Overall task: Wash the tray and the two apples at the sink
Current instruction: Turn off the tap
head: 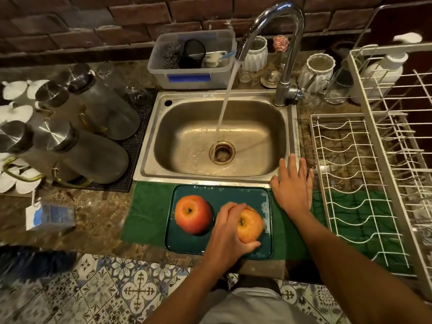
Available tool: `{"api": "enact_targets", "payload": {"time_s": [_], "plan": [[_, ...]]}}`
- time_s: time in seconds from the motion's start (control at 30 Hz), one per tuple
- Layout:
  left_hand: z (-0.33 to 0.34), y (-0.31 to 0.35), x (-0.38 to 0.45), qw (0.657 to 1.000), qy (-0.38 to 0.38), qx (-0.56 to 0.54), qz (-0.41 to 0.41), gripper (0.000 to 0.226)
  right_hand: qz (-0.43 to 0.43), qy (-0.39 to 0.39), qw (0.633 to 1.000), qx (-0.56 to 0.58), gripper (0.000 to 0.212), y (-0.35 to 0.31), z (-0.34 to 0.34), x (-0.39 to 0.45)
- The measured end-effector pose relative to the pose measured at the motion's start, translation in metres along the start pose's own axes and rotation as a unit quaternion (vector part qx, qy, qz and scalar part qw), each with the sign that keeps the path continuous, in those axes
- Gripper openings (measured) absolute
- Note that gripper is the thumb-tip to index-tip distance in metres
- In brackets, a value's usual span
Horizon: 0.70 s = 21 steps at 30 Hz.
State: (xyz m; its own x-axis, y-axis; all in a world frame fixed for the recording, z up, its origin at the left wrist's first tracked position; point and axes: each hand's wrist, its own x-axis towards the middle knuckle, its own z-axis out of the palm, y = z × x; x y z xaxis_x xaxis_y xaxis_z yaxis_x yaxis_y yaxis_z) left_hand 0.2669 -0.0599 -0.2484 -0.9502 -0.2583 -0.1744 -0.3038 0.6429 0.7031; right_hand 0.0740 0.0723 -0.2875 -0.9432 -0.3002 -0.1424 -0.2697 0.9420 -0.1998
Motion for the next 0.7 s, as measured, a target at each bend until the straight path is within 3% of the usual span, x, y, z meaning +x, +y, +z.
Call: {"api": "enact_targets", "payload": {"time_s": [0.33, 0.5, 0.6, 0.7], "plan": [[-0.016, 0.008, 0.0, 0.999, -0.026, -0.029, 0.004, 0.123, -0.001, -0.001, 1.0, -0.006, 0.062, 0.0, 0.001, 0.001], [-0.071, 0.026, 0.015, 0.996, 0.035, -0.068, 0.043, 0.081, 0.003, -0.005, 1.0, -0.002, 0.061, 0.0, 0.002, 0.001], [-0.121, 0.005, 0.046, 0.985, 0.151, -0.034, 0.078, 0.058, 0.003, -0.008, 1.0, -0.011, 0.061, 0.001, 0.004, 0.002], [-0.157, -0.032, 0.081, 0.975, 0.223, 0.015, 0.002, 0.058, 0.011, -0.014, 1.0, -0.017, 0.062, 0.003, 0.007, 0.003]]}}
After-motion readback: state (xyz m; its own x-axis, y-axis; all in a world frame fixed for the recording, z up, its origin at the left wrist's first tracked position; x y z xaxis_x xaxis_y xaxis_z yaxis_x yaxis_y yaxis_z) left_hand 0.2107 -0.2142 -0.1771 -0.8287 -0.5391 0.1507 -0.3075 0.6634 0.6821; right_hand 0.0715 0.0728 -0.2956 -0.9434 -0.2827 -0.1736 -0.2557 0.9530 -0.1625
